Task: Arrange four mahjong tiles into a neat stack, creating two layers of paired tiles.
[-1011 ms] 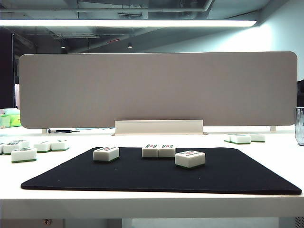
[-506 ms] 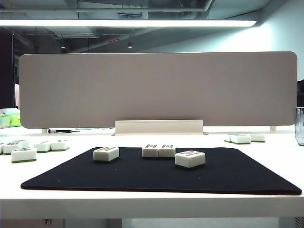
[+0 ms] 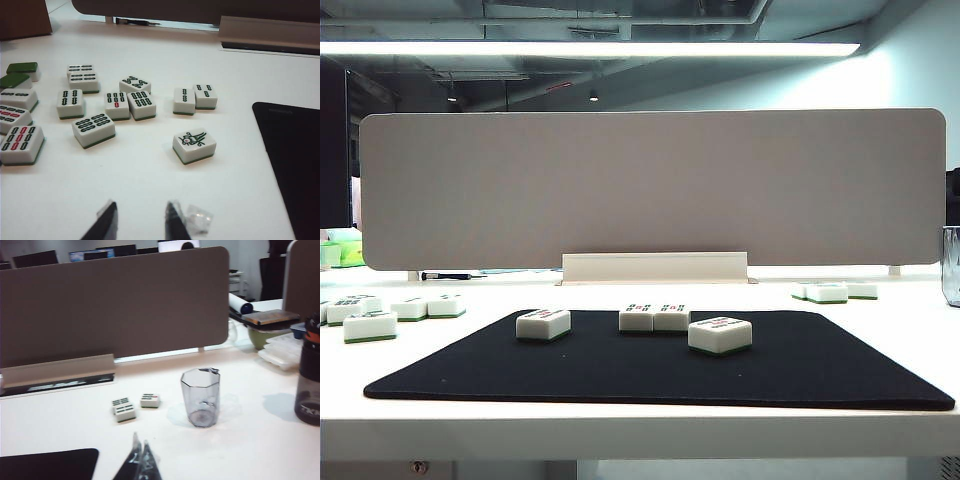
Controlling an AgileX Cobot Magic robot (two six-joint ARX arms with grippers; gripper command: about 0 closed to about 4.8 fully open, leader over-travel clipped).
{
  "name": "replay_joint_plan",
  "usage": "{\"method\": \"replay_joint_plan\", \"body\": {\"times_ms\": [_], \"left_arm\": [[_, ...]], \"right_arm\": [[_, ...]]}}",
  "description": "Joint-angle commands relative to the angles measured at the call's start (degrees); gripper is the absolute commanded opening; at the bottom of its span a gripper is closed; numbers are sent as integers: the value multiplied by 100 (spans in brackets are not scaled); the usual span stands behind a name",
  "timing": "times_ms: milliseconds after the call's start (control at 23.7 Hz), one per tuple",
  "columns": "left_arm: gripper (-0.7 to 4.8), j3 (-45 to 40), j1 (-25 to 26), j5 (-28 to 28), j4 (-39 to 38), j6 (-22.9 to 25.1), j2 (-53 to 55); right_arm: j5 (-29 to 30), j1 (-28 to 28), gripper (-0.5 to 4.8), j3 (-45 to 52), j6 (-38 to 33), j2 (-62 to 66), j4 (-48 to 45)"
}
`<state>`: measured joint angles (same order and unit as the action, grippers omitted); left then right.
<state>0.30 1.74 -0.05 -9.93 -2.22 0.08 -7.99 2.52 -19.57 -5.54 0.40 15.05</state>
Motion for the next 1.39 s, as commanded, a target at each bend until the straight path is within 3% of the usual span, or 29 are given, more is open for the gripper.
{"method": "replay_joint_plan", "body": {"times_ms": [42, 506, 716, 1096, 1390], "left_arm": [[116, 4, 4, 4, -85, 2, 2], [116, 4, 4, 4, -79, 2, 2], [116, 4, 4, 4, -79, 4, 2], [116, 4, 4, 11, -74, 22, 2], [114, 39, 2, 129, -74, -76, 2]], "right_arm": [[382, 9, -1, -332, -22, -48, 326], [1521, 9, -1, -2573, -22, -44, 3460], [2494, 9, -1, -3746, -22, -42, 4942], [3875, 11, -1, -4712, -24, -39, 6063], [4288, 15, -1, -4734, -24, -39, 6432]]}}
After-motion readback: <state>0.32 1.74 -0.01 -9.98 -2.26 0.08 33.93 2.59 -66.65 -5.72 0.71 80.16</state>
